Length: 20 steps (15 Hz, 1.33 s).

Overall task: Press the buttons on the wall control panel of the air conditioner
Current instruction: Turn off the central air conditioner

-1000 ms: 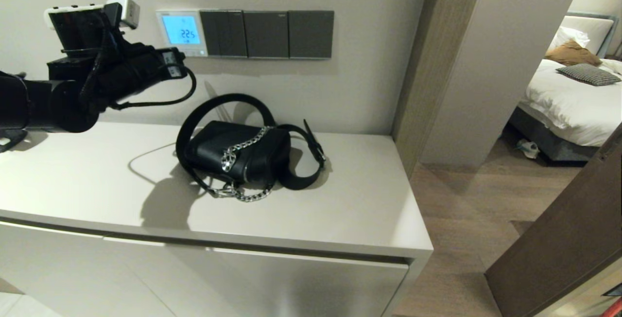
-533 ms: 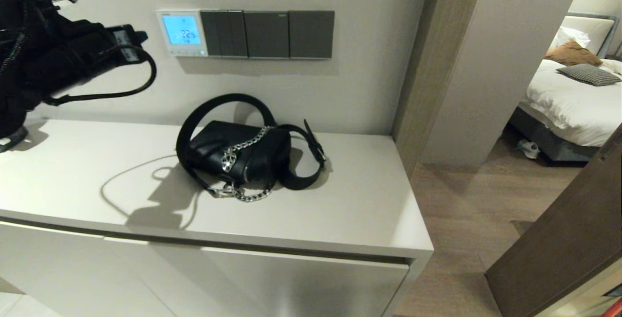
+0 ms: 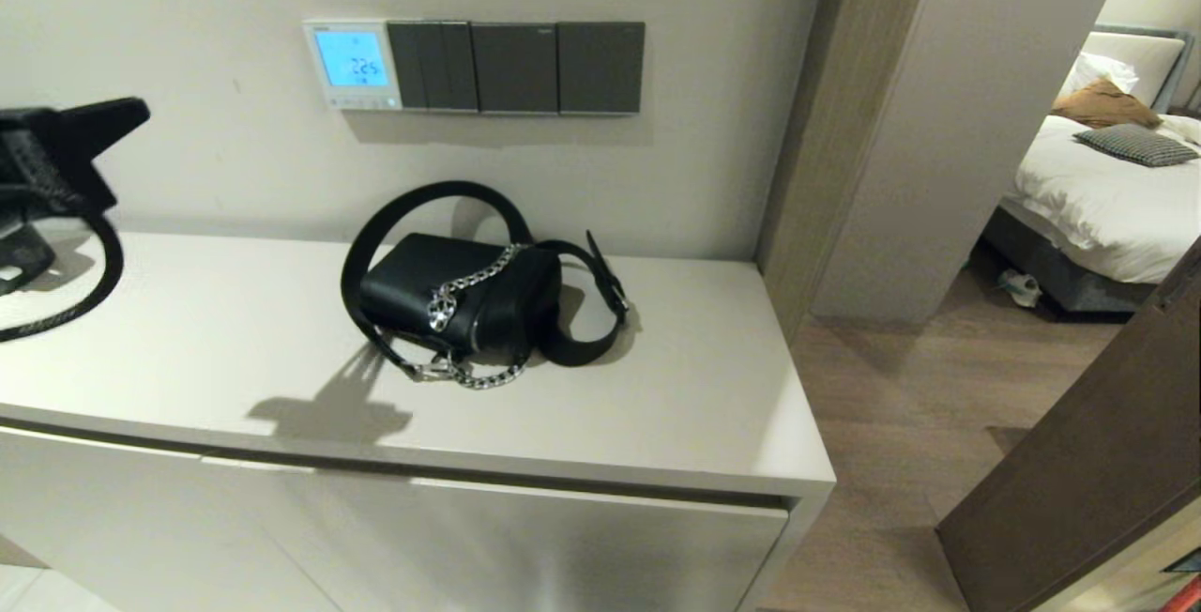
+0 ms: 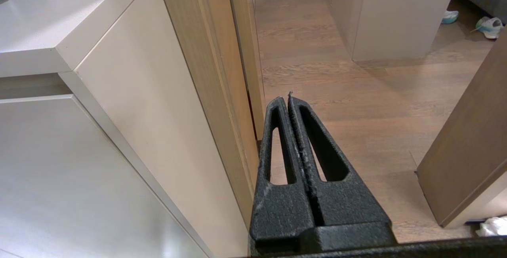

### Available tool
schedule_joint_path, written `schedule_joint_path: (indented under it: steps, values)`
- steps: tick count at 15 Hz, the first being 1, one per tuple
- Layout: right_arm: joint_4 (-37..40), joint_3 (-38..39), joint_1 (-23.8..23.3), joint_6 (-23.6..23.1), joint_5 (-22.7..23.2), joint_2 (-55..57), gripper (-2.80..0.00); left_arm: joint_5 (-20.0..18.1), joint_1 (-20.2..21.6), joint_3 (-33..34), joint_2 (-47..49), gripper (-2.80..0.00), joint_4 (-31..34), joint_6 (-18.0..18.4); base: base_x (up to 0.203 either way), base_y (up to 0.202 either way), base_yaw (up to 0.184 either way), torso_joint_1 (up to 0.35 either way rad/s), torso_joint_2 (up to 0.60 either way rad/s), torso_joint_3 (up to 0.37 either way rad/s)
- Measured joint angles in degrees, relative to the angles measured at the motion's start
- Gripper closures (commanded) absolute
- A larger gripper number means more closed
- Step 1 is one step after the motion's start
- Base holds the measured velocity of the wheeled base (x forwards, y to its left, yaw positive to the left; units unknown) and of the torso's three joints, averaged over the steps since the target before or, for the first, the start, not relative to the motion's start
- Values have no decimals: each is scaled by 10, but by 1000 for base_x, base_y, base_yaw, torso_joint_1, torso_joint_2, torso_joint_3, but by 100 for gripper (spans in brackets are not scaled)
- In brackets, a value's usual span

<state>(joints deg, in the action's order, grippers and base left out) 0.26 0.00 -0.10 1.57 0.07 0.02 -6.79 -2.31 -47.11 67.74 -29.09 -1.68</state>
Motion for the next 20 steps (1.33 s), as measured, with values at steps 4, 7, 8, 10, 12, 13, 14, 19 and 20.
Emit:
schedule_joint_path:
  steps: [4, 7, 8, 10, 12, 13, 14, 19, 20]
  values:
    - [0, 0, 0, 0, 0, 0, 0, 4, 20, 137, -169, 0, 46, 9, 0, 0, 0, 0, 0, 0]
    - [0, 0, 0, 0, 0, 0, 0, 12, 39, 175, -301, 0, 155, 11, 0, 0, 0, 0, 0, 0]
    - [0, 0, 0, 0, 0, 0, 0, 20, 43, 182, -343, 0, 204, 11, 0, 0, 0, 0, 0, 0]
    - [0, 0, 0, 0, 0, 0, 0, 31, 48, 200, -413, 0, 291, 10, 0, 0, 0, 0, 0, 0]
    - [0, 0, 0, 0, 0, 0, 0, 37, 49, 230, -460, 0, 328, 11, 0, 0, 0, 0, 0, 0]
    - [0, 0, 0, 0, 0, 0, 0, 38, 50, 244, -478, 0, 331, 12, 0, 0, 0, 0, 0, 0]
    - [0, 0, 0, 0, 0, 0, 0, 38, 50, 258, -493, 0, 332, 13, 0, 0, 0, 0, 0, 0]
    - [0, 0, 0, 0, 0, 0, 0, 59, 49, 322, -535, 0, 316, 21, 0, 0, 0, 0, 0, 0]
    - [0, 0, 0, 0, 0, 0, 0, 69, 48, 335, -542, 0, 308, 22, 0, 0, 0, 0, 0, 0]
